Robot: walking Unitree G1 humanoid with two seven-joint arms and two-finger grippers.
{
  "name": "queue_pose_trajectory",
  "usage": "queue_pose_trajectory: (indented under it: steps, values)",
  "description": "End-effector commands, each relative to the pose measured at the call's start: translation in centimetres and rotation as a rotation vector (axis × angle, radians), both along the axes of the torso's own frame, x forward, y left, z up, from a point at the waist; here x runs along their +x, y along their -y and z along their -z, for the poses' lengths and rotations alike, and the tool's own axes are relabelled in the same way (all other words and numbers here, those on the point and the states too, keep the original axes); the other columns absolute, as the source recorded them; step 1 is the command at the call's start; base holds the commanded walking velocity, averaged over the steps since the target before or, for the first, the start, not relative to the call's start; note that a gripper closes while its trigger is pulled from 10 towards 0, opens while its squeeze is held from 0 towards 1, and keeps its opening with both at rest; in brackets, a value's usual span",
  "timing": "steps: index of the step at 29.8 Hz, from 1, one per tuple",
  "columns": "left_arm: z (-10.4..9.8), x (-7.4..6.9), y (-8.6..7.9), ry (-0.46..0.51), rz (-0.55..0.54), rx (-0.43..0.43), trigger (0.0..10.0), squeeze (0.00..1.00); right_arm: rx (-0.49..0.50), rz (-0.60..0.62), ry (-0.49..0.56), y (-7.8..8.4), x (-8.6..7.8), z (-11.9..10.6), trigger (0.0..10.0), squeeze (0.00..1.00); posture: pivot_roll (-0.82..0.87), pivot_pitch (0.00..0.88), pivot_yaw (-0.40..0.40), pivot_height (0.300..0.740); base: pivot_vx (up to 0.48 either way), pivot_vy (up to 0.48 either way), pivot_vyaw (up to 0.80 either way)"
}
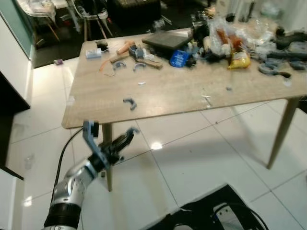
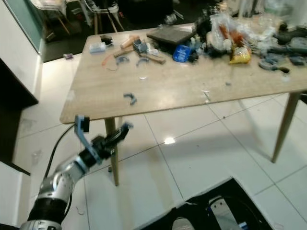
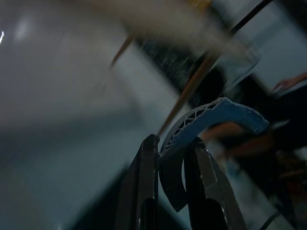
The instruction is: Picking trash to rubbish bin
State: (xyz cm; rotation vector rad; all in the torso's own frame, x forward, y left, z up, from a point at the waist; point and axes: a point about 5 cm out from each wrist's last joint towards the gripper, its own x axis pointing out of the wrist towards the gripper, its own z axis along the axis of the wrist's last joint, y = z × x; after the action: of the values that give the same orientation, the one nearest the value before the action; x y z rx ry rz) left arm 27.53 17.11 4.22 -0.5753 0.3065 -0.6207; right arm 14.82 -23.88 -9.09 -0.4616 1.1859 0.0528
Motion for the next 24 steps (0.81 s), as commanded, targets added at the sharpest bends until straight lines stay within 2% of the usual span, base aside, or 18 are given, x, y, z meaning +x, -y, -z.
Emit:
queue_pose_trajectory:
  steps: [1, 4, 6, 8, 11, 13, 16, 17, 20, 21, 24]
  values:
    - [2.3, -1.3, -1.1, -0.091, -0.02, 0.088, 10.0, 0.0, 0.003, -0.005, -0.011, -0.3, -0.2, 0.2, 10.0, 0.0, -0.13, 0.062, 0.085, 0.74, -0.424, 0.0, 0.0]
    - [5.7, -3.6, -2.0, -0.244, -0.06, 0.185, 10.0, 0.0, 0.0, -0.007, -0.014, -0.3, -0.3, 0.2, 10.0, 0.0, -0.14, 0.058, 0.086, 0.74, -0.416, 0.0, 0.0]
    - [6.1, -3.9, -2.2, -0.267, -0.072, 0.196, 10.0, 0.0, 0.0, -0.008, -0.014, -0.3, -0.3, 0.2, 10.0, 0.0, -0.14, 0.058, 0.086, 0.74, -0.412, 0.0, 0.0]
    - [7.6, -5.1, -2.6, -0.356, -0.121, 0.225, 10.0, 0.0, -0.005, -0.008, -0.016, -0.3, -0.3, 0.2, 10.0, 0.0, -0.13, 0.057, 0.087, 0.74, -0.399, 0.0, 0.0]
    - [10.6, -8.4, -3.8, -0.542, -0.221, 0.393, 10.0, 0.0, -0.014, -0.005, -0.02, -0.2, -0.4, 0.2, 10.0, 0.0, -0.13, 0.054, 0.089, 0.74, -0.3, 0.0, 0.0]
    - [11.6, -9.6, -4.4, -0.616, -0.284, 0.464, 10.0, 0.0, -0.012, 0.003, -0.021, -0.2, -0.5, 0.2, 10.0, 0.0, -0.13, 0.052, 0.088, 0.74, 0.0, 0.0, 0.0]
    - [11.9, -10.1, -4.8, -0.64, -0.312, 0.498, 10.0, 0.0, -0.017, -0.005, -0.028, -0.2, -0.5, 0.2, 10.0, 0.0, -0.13, 0.051, 0.088, 0.74, 0.0, 0.0, 0.0]
    - [12.5, -11.2, -5.1, -0.689, -0.337, 0.549, 10.0, 0.0, -0.017, -0.012, -0.038, -0.2, -0.6, 0.3, 10.0, 0.0, -0.13, 0.047, 0.089, 0.74, 0.0, 0.0, -0.79]
    - [14.1, -14.8, -5.1, -0.811, -0.298, 0.703, 10.0, 0.0, -0.02, -0.019, -0.048, -0.1, -0.7, 0.3, 10.0, 0.0, -0.13, 0.043, 0.092, 0.74, 0.0, 0.0, -0.79]
    - [14.1, -14.8, -5.1, -0.811, -0.298, 0.703, 10.0, 0.0, -0.02, -0.019, -0.048, -0.1, -0.7, 0.3, 10.0, 0.0, -0.13, 0.043, 0.092, 0.74, 0.0, 0.0, -0.79]
    - [15.1, -17.2, -4.2, -0.871, -0.223, 0.774, 10.0, 0.0, -0.021, -0.015, -0.05, -0.1, -0.8, 0.3, 10.0, 0.0, -0.13, 0.042, 0.094, 0.74, 0.0, 0.0, -0.79]
